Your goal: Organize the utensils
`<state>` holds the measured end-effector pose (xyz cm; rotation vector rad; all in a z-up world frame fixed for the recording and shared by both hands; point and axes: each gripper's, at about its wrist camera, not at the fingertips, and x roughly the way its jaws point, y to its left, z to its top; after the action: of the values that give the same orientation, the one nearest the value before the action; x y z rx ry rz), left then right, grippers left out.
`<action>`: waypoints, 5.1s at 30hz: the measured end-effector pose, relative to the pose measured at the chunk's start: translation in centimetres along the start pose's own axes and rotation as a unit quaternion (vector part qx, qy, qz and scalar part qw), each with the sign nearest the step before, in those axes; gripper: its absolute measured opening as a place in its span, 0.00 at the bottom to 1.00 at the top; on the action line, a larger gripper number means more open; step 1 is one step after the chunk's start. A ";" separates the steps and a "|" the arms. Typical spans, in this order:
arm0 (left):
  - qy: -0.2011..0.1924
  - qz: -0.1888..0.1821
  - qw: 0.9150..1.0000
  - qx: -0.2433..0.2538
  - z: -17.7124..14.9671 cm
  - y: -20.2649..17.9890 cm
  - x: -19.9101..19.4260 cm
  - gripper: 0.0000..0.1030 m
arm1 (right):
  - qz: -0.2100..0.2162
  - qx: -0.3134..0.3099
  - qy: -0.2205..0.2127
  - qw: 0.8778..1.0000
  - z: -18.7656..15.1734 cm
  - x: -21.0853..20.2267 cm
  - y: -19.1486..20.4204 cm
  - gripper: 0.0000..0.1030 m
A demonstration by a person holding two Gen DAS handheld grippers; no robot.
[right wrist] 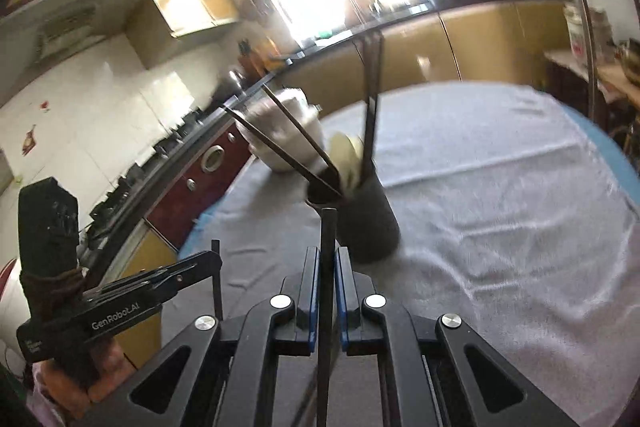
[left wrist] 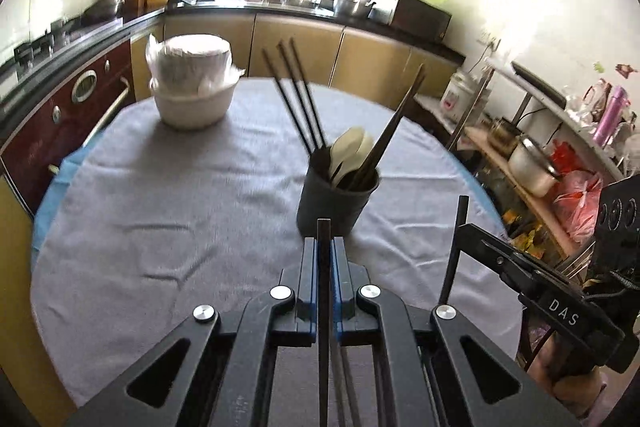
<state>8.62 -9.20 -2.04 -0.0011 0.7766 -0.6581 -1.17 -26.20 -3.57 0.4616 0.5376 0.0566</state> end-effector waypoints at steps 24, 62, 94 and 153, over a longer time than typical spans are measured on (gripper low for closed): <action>-0.118 -0.017 0.991 0.054 7.4 -4.3 -7.5 0.06 | -0.007 -0.062 -0.151 0.987 7.2 -6.1 5.4 0.07; -0.085 0.019 0.994 0.063 13.6 -4.7 -1.9 0.09 | -0.053 -0.059 -0.148 0.986 13.4 1.0 3.6 0.08; -0.025 0.262 0.964 0.045 -0.6 -3.4 -5.2 0.81 | -0.092 -0.027 -0.051 0.994 1.3 -7.0 1.9 0.55; -0.063 0.264 0.962 0.001 -2.1 -1.9 -8.6 0.81 | -0.145 -0.050 -0.015 0.988 -1.2 -6.5 5.9 0.57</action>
<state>1.69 -5.56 2.44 0.1607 0.6167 -0.1489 -6.98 -21.51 1.22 0.2825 0.5646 -0.2023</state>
